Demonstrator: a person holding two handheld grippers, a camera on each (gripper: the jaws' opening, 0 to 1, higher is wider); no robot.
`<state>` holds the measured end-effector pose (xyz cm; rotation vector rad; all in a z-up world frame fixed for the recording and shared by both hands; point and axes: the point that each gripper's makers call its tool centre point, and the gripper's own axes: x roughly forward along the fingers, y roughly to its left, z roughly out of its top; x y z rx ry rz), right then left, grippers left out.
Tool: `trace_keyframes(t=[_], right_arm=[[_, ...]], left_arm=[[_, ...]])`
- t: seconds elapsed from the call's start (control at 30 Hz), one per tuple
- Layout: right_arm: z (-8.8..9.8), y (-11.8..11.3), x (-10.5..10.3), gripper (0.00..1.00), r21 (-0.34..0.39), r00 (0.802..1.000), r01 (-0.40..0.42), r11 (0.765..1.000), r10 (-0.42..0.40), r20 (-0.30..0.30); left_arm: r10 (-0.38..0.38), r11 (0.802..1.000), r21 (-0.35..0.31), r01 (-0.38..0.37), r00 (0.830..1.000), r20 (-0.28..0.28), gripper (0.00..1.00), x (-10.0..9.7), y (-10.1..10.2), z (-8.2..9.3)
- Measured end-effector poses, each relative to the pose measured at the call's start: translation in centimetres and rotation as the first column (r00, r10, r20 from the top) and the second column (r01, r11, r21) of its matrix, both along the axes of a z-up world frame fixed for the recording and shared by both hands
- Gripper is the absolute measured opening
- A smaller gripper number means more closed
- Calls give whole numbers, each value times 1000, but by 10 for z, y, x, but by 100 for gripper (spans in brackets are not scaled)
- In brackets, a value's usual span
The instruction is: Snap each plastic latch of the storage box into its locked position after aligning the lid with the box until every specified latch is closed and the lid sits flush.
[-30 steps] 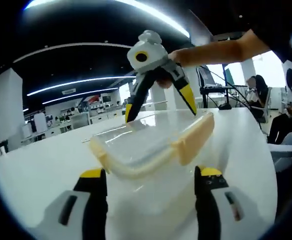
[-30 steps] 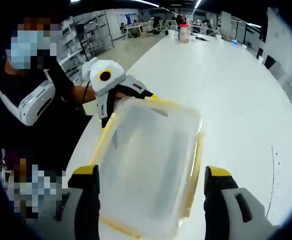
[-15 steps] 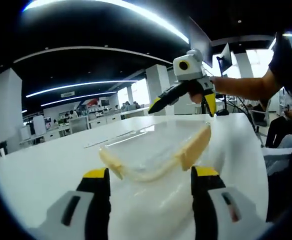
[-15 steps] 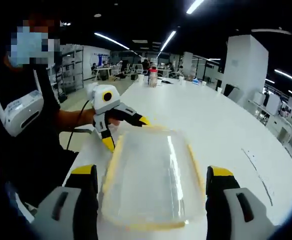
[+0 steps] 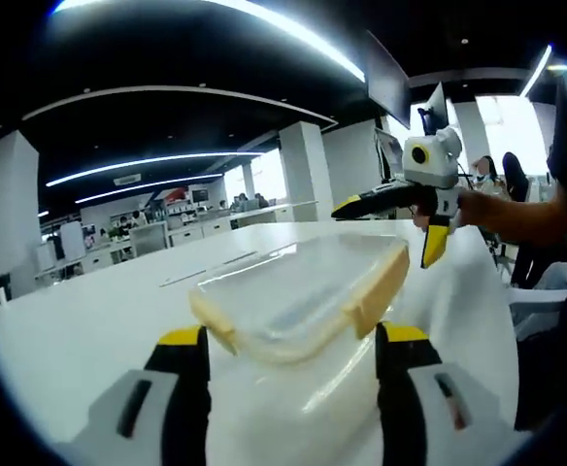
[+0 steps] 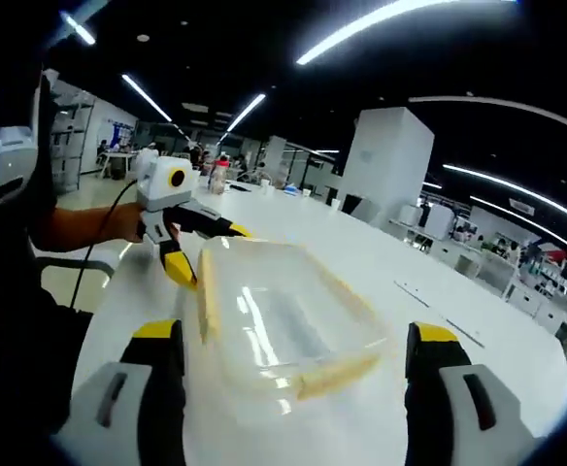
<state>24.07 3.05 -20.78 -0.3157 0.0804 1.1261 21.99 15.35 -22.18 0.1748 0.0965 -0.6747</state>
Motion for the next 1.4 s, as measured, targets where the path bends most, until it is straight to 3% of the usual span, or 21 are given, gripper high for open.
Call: trace_keyframes(t=[0.23,0.53,0.67,0.97,1.07,1.13,1.17,1.23,1.33,1.4], right_arm=[[-15,5,-4,97,48,997,62,997,-59,-53],[-15,9,0,92,117,989,132,984,-123,-81],[-18,13,3,92,134,982,168,977,-155,-105],[-18,17,3,92,160,981,180,971,-164,-105],[-21,21,3,94,184,976,206,961,-187,-114],[-20,23,4,96,192,973,222,956,-204,-110],[-20,23,5,97,197,972,228,953,-210,-108],[-20,23,5,97,209,970,235,949,-218,-104],[-19,23,4,98,214,967,247,945,-228,-109],[-20,22,4,97,214,966,252,944,-231,-118]], left_arm=[[4,1000,-1,-4,1000,1,69,-2,0,1],[6,1000,-26,-6,1000,-7,71,-5,0,4],[-14,994,-108,12,1000,-18,73,-7,-5,7],[-27,985,-170,22,999,-32,75,2,-5,7],[-47,969,-243,34,998,-49,74,3,-2,12],[-64,959,-281,38,994,-86,75,5,-2,13],[-80,951,-307,35,987,-138,76,7,-2,10],[-91,937,-348,29,982,-163,76,11,-1,13],[-113,885,-465,-3,969,-221,76,19,5,20],[-117,886,-464,-17,959,-259,74,24,5,17]])
